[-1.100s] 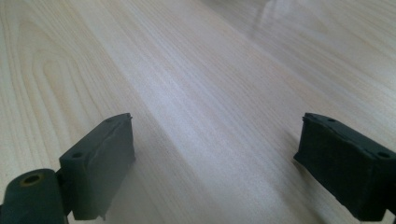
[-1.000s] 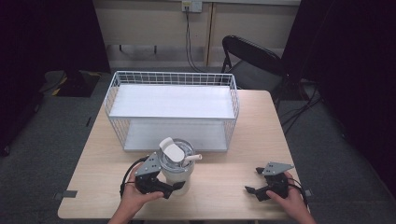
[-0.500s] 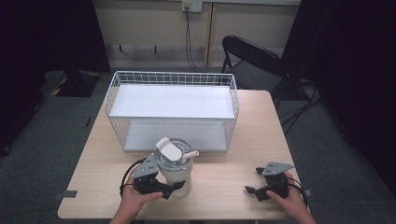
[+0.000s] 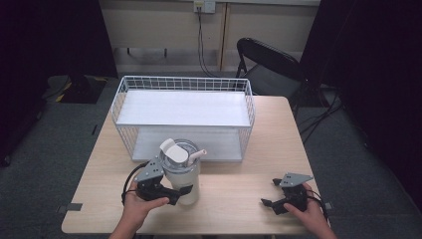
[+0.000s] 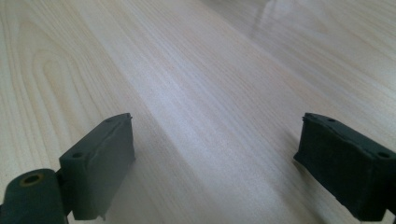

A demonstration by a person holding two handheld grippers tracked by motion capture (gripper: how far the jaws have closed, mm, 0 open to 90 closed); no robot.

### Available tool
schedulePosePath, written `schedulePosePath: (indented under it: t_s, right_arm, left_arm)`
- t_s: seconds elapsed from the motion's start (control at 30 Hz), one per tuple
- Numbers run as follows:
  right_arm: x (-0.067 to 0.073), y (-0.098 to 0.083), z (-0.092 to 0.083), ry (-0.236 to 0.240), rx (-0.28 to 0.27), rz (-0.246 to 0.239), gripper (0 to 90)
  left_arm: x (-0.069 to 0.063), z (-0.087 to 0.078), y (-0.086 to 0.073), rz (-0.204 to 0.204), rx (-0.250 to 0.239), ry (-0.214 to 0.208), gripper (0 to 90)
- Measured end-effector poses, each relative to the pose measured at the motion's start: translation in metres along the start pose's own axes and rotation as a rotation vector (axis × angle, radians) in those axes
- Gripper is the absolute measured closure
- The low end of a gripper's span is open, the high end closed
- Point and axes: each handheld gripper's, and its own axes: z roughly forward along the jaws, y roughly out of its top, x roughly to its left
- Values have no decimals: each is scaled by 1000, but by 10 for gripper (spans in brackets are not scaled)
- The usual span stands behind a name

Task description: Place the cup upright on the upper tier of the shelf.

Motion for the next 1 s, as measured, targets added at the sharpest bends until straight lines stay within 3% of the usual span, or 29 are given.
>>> schedulePosePath:
  t_s: [0.3, 0.9, 1.0]
  right_arm:
    - [0, 0, 0, 0, 0, 0, 102]
    - [0, 0, 0, 0, 0, 0, 102]
    - [0, 0, 0, 0, 0, 0, 102]
  left_arm:
    - [7, -8, 11, 1, 20, 18, 104]
    - [18, -21, 44, -43, 6, 26, 104]
    - [19, -24, 50, -34, 14, 30, 104]
